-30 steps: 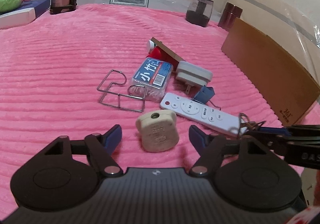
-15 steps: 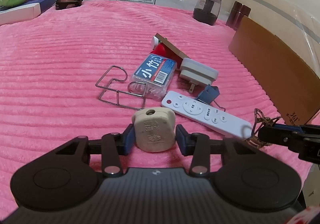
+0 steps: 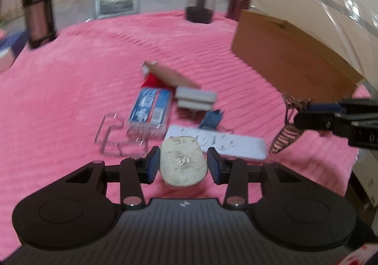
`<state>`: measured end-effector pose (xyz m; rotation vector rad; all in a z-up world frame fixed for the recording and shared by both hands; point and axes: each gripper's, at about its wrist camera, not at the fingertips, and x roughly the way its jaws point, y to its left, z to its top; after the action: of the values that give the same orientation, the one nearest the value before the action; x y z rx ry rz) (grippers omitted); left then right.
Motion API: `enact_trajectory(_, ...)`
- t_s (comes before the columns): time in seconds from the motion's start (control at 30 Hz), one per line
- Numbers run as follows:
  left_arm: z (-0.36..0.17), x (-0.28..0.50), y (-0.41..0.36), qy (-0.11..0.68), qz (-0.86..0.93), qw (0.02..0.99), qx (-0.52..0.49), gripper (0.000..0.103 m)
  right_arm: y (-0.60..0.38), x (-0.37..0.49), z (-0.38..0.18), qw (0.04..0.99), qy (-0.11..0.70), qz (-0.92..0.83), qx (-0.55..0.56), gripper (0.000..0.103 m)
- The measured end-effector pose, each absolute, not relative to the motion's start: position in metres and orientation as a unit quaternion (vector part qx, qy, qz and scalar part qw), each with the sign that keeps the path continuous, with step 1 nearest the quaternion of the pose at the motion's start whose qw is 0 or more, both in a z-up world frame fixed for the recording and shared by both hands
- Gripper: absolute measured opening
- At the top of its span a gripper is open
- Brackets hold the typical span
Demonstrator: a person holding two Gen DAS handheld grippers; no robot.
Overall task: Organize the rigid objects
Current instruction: 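Carry the claw clip and beige plug together over the cardboard box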
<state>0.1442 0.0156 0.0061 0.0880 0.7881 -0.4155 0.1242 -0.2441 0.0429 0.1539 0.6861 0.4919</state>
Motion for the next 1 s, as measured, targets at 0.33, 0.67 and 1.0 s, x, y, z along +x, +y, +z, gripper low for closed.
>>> enact_trajectory(0.33, 0.052, 0.166, -0.02, 0.367, -0.262, 0.888, 0.088, 0.037, -0.286, 0.128, 0.08, 0.915, 0.302, 0.259, 0.062, 0.024)
enact_trajectory(0.67, 0.13, 0.2, -0.089, 0.324, -0.361, 0.863, 0.141, 0.037, -0.369, 0.149, 0.143, 0.926, 0.264, 0.264, 0.048, 0.024)
enact_trajectory(1.0, 0.166, 0.238, -0.21, 0.286, -0.475, 0.803, 0.216, 0.037, -0.46, 0.187, 0.15, 0.911, 0.297, 0.277, -0.064, 0.024)
